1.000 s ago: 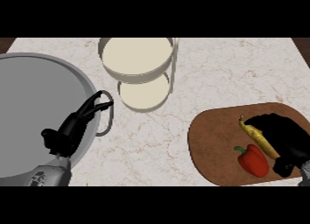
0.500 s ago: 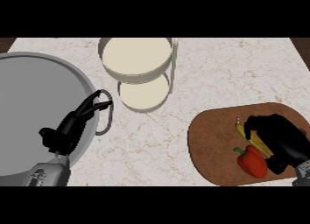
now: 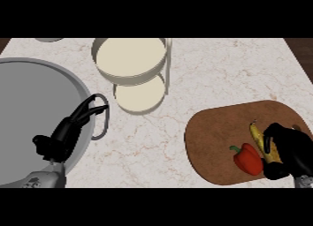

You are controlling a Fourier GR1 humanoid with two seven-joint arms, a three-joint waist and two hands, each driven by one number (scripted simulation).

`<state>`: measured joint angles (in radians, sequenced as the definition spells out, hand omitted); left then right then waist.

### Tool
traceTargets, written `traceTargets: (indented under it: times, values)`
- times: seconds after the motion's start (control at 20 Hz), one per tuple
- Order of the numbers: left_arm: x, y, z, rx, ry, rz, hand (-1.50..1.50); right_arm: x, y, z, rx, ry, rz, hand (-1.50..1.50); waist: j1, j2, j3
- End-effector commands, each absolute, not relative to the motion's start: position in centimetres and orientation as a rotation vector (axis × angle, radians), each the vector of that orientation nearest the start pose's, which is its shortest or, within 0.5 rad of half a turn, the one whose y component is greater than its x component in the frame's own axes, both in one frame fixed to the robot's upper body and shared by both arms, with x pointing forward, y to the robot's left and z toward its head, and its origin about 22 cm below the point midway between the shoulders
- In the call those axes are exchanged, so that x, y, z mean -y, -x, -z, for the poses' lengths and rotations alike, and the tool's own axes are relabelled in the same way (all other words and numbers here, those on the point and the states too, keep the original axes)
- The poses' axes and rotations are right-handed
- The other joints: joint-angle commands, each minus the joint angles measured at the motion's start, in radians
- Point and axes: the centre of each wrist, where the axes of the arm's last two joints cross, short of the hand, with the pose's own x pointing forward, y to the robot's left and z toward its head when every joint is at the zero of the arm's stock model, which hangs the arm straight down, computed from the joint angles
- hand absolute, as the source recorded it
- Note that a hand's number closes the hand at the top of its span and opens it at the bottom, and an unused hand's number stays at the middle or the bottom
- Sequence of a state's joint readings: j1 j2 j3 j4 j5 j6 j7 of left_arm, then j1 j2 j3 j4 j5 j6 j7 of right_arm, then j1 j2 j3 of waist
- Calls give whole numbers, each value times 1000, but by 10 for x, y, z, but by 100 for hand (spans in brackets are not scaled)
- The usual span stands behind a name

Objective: Pick the pear from the cutting board and place it in the tiered basket

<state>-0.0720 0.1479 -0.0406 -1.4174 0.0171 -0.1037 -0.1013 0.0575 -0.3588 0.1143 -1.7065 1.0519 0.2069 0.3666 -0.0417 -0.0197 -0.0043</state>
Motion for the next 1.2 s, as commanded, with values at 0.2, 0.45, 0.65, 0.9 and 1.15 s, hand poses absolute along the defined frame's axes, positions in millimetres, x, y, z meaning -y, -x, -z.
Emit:
traceTargets:
  times: [0.2, 0.45, 0.65, 0.9, 1.15]
  values:
    - [-238, -261, 17, 1527, 53, 220, 0, 226, -187, -79, 1022, 1045, -523, 150, 12, 14, 3]
    - [-252, -261, 22, 1523, 60, 230, 0, 196, -178, -146, 1309, 999, -359, 150, 33, 17, 2]
    - [-228, -259, 9, 1528, 89, 220, 0, 169, -173, -194, 1375, 1043, -391, 150, 52, 16, 2]
    - [-241, -274, 10, 1542, 83, 230, 0, 144, -194, -241, 1399, 1035, -383, 150, 49, 19, 3]
    - [-241, -272, 13, 1529, 92, 248, 0, 110, -248, -274, 1428, 998, -334, 150, 65, 22, 2]
